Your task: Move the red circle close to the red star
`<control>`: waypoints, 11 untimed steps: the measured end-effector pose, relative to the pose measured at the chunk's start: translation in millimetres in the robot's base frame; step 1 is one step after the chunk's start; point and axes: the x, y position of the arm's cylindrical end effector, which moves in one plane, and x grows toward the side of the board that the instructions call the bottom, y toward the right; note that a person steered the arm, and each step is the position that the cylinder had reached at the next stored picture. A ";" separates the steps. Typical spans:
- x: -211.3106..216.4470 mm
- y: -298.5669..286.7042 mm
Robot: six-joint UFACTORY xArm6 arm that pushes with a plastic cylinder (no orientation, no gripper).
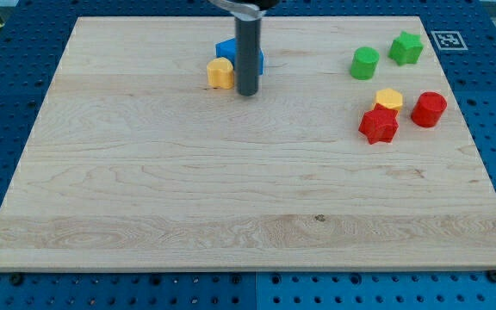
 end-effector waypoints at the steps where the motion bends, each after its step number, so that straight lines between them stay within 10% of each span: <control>1: -9.1 -35.1; 4: -11.0 -74.9; 10: 20.0 323.8; 11: 51.7 309.5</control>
